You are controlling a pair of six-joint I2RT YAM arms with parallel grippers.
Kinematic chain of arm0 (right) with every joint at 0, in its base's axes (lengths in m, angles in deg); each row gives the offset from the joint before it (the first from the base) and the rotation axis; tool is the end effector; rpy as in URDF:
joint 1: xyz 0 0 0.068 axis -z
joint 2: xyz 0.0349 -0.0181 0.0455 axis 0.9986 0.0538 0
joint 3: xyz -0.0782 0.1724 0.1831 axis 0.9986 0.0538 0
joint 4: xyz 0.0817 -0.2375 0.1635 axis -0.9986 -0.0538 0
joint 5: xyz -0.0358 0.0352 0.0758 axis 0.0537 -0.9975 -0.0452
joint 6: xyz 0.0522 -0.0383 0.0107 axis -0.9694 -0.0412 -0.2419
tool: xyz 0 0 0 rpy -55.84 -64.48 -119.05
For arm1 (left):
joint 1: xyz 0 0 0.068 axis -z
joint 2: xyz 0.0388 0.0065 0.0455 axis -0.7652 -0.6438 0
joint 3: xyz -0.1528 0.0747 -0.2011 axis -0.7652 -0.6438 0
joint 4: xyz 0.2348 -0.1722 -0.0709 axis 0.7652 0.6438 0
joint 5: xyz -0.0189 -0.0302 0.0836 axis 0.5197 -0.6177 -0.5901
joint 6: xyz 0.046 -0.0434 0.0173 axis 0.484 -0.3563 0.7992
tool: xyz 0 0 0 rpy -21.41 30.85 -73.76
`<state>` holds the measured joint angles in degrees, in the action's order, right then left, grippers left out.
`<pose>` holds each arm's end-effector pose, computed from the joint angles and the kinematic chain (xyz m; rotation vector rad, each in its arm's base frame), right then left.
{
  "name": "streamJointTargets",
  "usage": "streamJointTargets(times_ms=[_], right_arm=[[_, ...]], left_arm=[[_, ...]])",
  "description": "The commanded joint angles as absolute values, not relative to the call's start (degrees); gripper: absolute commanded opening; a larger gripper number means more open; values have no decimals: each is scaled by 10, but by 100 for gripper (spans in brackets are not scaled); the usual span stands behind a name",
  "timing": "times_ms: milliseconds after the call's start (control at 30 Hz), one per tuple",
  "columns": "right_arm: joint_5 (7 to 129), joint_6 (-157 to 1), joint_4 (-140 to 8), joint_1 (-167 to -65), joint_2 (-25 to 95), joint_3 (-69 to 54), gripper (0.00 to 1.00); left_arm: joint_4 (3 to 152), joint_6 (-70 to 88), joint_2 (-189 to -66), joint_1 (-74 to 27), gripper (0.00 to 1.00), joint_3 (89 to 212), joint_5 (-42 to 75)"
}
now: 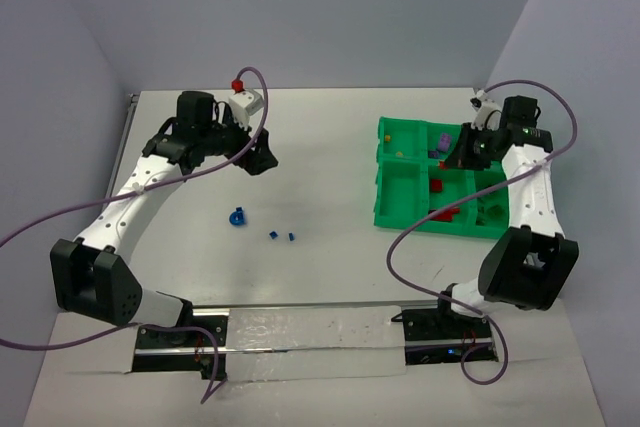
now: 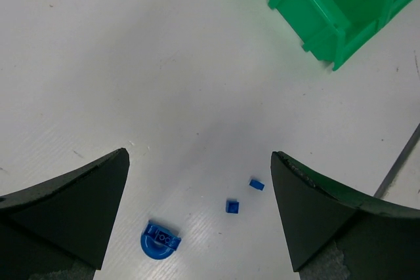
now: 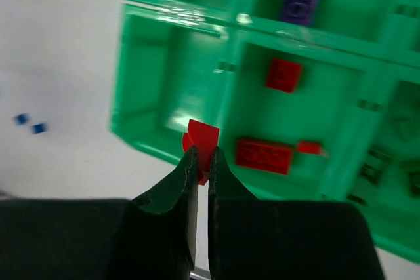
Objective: Sort the legos into containers by color
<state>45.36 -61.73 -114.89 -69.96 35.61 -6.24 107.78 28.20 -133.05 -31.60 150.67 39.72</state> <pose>0.3316 -0.0736 0.2898 -0.0371 2.4309 0.4817 0.3382 -0.1406 0.3127 0.7882 2.0367 -0.7109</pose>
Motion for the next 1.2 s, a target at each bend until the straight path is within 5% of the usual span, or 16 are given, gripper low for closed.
streamJointTargets(times_ms=[0, 533, 800, 1000, 1167], right_arm=[[603, -568, -1154, -704, 356, -55, 3], [613, -583, -1167, -705, 456, -110, 51], [537, -582, -1186, -709, 441, -135, 55], [500, -580, -1186, -739, 414, -130, 80], [501, -593, -1170, -773, 394, -112, 89]], left_arm=[[1052, 265, -1323, -316, 99, 1505, 363], [1066, 279, -1323, -315, 99, 1484, 289], [1080, 316, -1321, -318, 99, 1445, 279], [1093, 340, -1322, -335, 99, 1392, 250], [1097, 316, -1311, -339, 99, 1347, 204]])
